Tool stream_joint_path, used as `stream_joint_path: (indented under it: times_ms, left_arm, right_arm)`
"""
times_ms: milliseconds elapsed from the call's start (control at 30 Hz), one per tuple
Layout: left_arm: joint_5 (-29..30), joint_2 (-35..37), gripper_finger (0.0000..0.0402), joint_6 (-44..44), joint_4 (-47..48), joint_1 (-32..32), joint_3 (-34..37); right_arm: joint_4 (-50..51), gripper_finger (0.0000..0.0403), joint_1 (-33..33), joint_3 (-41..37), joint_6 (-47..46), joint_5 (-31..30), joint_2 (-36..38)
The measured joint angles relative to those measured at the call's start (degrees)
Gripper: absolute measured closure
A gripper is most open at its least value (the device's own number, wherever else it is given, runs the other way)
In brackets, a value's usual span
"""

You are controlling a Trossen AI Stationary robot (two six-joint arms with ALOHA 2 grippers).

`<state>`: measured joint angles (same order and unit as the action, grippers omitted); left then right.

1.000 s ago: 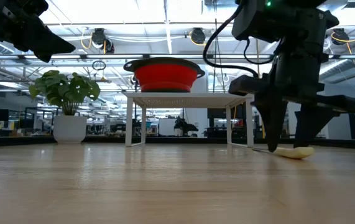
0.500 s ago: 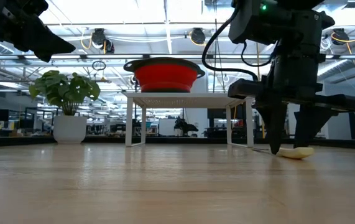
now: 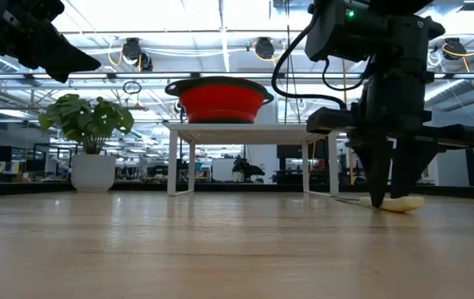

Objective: Pick & Place Fruit
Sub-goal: Put the yellow knife on the shelf

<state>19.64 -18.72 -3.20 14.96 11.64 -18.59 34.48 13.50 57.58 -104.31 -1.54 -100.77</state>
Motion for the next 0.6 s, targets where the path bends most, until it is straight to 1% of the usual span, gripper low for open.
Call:
stream_joint_path:
  times_ms: [133, 333, 467, 600]
  left_arm:
    - [0.00, -0.01, 0.0382, 0.09, 0.00, 0.01, 0.00]
    - [0.00, -0.02, 0.0382, 0.07, -0.01, 0.00, 0.00]
    - [0.00, -0.02, 0.0382, 0.08, 0.06, 0.01, 0.00]
    - [0.00, -0.02, 0.0382, 0.07, 0.04, 0.01, 0.00]
  right_arm:
    - [0.47, 0.0337, 0.02, -0.07, -0.03, 1.23, 0.58]
    - [0.76, 0.0346, 0.11, -0.24, 1.77, 1.24, 3.47]
    - [1.88, 0.0344, 0.33, -0.34, 3.03, 2.72, 5.55]
    - [1.97, 0.0344, 0.55, -0.31, 4.00, 2.49, 6.91]
